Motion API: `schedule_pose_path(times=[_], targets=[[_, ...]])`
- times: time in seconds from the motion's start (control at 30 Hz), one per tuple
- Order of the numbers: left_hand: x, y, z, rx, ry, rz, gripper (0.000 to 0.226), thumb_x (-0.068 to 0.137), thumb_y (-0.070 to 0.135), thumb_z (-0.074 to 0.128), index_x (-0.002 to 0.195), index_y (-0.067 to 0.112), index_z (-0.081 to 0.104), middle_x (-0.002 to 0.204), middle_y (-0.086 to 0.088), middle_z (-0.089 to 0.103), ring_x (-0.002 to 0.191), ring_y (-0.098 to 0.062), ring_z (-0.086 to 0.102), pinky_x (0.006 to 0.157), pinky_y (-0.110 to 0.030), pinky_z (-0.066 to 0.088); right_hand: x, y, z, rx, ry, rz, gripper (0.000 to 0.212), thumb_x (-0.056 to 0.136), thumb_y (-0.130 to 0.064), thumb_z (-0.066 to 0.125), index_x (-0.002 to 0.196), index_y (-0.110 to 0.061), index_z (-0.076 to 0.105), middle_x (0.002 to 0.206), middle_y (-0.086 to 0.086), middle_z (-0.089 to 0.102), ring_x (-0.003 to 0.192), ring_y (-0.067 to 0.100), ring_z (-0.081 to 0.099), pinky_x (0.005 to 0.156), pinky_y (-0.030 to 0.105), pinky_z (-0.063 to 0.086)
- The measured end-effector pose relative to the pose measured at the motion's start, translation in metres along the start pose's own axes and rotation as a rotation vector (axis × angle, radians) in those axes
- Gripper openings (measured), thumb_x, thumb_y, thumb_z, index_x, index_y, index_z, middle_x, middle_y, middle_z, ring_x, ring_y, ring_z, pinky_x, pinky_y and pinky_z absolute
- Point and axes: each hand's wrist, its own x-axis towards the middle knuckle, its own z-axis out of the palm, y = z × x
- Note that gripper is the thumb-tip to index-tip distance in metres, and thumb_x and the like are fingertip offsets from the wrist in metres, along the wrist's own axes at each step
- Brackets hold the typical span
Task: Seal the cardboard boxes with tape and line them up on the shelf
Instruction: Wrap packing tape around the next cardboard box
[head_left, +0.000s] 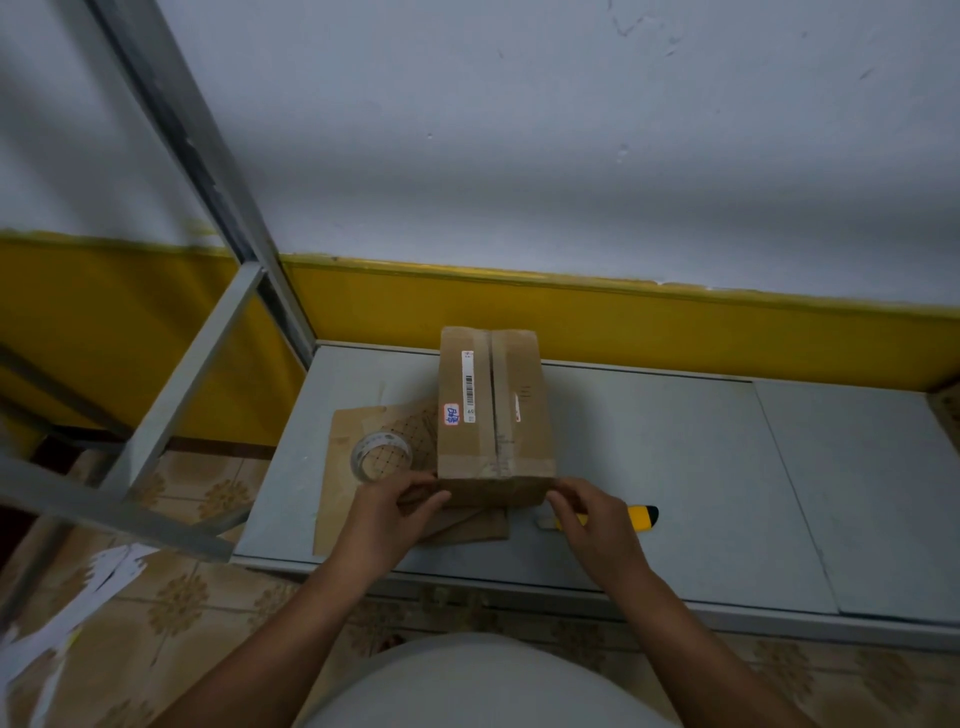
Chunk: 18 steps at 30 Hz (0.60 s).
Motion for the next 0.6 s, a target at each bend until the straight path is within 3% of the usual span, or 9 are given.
schedule_pose_path(times=[0.13, 0.37, 0.5, 0.6], targets=[[0.003, -0.004, -0.011, -0.027, -0.068, 0.003, 0.023, 0.097, 0.014, 0.074, 0.115, 0.028, 0.078, 0.103, 0.026, 0.073, 0.099, 0.009, 0.069, 0.087, -0.010, 0.054, -0.001, 0.005, -0.005, 0.065, -0.049, 0.030, 0.022, 0.104, -0.011, 0.057, 0.117, -0.017, 0.074, 0.107, -0.011, 0.076, 0.102, 0.002, 0.071, 0.088, 0.031, 0.060], [0.017, 0.002, -0.022, 0.033, -0.185, -0.006, 0.026, 0.089, 0.029, 0.084, 0.112, 0.035, 0.074, 0.106, 0.024, 0.072, 0.103, 0.010, 0.065, 0.088, -0.008, 0.052, 0.008, 0.003, -0.006, 0.069, -0.071, 0.094, 0.012, 0.095, -0.013, 0.072, 0.105, -0.020, 0.075, 0.095, -0.012, 0.076, 0.091, -0.001, 0.072, 0.084, 0.035, 0.062], [0.020, 0.003, -0.023, 0.093, -0.210, 0.064, 0.018, 0.093, 0.025, 0.080, 0.110, 0.030, 0.079, 0.108, 0.020, 0.075, 0.103, 0.006, 0.066, 0.089, -0.013, 0.054, 0.010, 0.000, -0.007, 0.083, -0.060, 0.094, 0.028, 0.096, -0.008, 0.070, 0.095, -0.036, 0.069, 0.092, -0.012, 0.077, 0.090, 0.002, 0.074, 0.084, 0.037, 0.063], [0.020, 0.006, -0.021, 0.107, -0.187, 0.098, 0.015, 0.093, 0.025, 0.080, 0.108, 0.029, 0.079, 0.105, 0.021, 0.074, 0.102, 0.007, 0.065, 0.085, -0.008, 0.051, 0.008, 0.000, -0.005, 0.095, -0.048, 0.109, 0.021, 0.096, -0.008, 0.070, 0.099, -0.029, 0.070, 0.092, -0.012, 0.077, 0.090, 0.001, 0.073, 0.084, 0.036, 0.063]])
